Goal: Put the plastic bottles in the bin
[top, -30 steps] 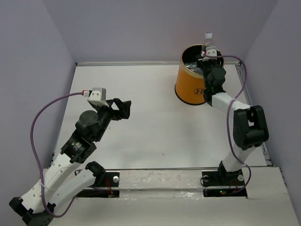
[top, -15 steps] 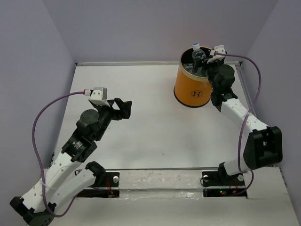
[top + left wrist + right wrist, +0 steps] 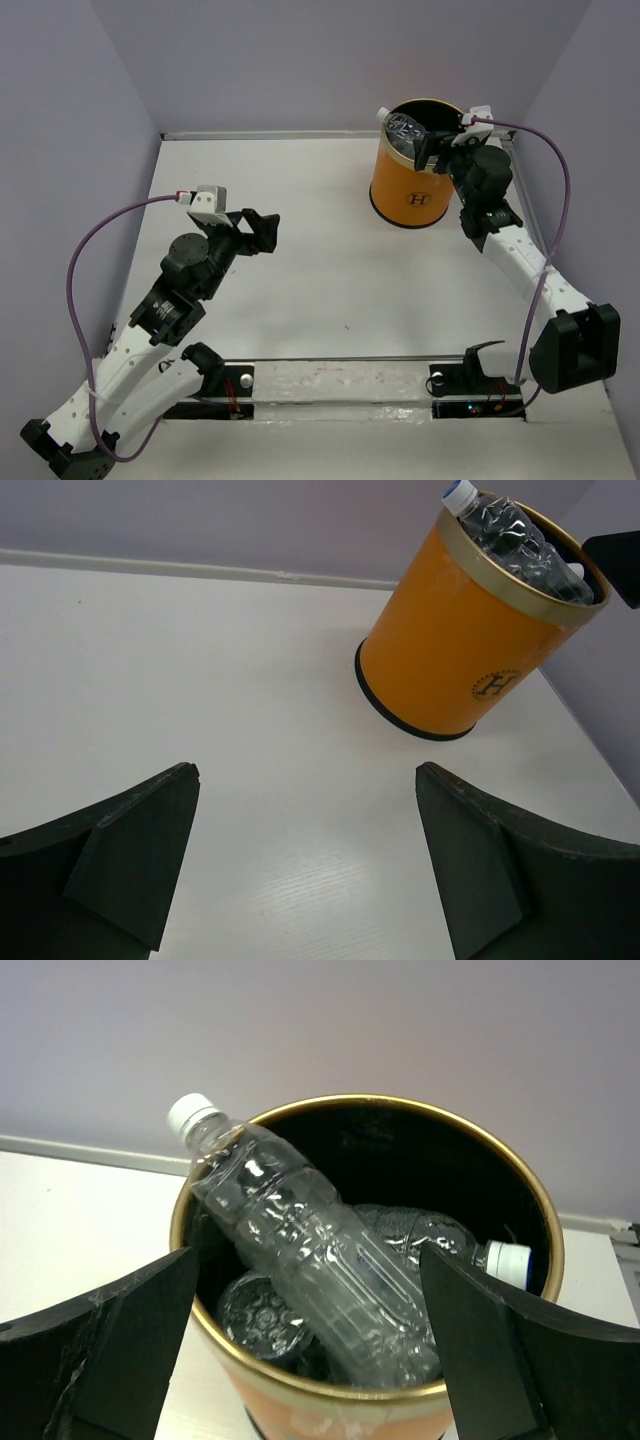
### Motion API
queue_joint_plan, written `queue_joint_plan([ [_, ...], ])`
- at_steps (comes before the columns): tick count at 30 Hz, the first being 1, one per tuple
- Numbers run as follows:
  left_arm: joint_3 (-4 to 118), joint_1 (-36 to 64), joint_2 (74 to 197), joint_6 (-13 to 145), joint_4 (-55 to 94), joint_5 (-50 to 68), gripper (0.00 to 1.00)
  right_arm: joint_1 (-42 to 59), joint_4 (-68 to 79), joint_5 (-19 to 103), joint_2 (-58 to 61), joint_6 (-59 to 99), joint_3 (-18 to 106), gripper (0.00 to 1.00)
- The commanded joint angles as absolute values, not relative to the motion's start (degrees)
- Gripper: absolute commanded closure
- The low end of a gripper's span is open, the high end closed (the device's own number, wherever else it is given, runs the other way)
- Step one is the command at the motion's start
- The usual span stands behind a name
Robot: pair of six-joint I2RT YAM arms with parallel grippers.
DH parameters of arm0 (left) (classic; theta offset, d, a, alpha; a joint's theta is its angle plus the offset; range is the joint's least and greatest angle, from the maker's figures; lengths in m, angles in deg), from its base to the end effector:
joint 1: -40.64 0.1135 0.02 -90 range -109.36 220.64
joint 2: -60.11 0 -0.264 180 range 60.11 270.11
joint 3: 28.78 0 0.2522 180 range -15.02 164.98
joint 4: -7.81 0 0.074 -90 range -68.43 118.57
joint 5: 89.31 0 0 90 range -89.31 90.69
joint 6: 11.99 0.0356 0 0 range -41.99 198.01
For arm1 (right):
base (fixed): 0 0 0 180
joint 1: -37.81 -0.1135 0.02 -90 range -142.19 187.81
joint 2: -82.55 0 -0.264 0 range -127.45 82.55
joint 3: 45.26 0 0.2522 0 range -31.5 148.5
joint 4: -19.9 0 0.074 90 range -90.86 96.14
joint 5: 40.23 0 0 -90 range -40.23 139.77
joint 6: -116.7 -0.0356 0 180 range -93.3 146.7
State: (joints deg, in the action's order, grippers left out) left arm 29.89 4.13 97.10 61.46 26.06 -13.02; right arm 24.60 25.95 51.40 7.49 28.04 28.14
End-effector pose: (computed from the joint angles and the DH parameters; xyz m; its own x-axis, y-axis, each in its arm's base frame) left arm 0.1271 -0.0836 0.3720 -0.0644 -0.2966 -0.9528 0.3855 0.8733 -0.2979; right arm 0.3052 0.0706 0.3697 0.0792 -0.0054 -0.9968 -0.1990 0.9798 -0.0211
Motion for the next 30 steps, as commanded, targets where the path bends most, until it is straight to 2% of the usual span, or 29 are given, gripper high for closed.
queue_joint_plan([
  [1,29.8,4.6,96.8,62.2,23.4,-13.4,0.01,24.3,20.0,47.6,13.8,21.3,31.3,0.01],
  [10,29.5,4.6,95.8,62.7,22.7,-14.8,0.01,24.3,17.7,44.8,30.9,8.4,22.6,0.00],
  [12,29.3,4.6,94.5,62.6,22.0,-13.7,0.01,24.3,15.0,36.1,34.6,6.2,21.5,0.00],
  [13,29.2,4.6,94.0,62.5,21.9,-13.4,0.01,24.3,15.0,36.1,35.6,5.4,21.1,0.00],
  [16,30.1,4.5,91.9,62.3,20.0,-10.4,0.01,24.3,15.1,19.2,39.8,2.7,18.9,0.00],
  [19,31.5,4.5,91.8,61.4,20.2,-9.5,0.01,24.3,15.2,13.1,45.0,0.4,16.1,0.00],
  [24,34.8,4.5,91.5,59.8,20.2,-7.3,0.01,24.3,13.1,15.2,56.9,2.6,10.6,0.00],
  [30,33.3,4.5,92.4,57.7,18.3,-5.8,0.01,24.3,9.3,18.8,62.5,5.2,6.6,0.00],
])
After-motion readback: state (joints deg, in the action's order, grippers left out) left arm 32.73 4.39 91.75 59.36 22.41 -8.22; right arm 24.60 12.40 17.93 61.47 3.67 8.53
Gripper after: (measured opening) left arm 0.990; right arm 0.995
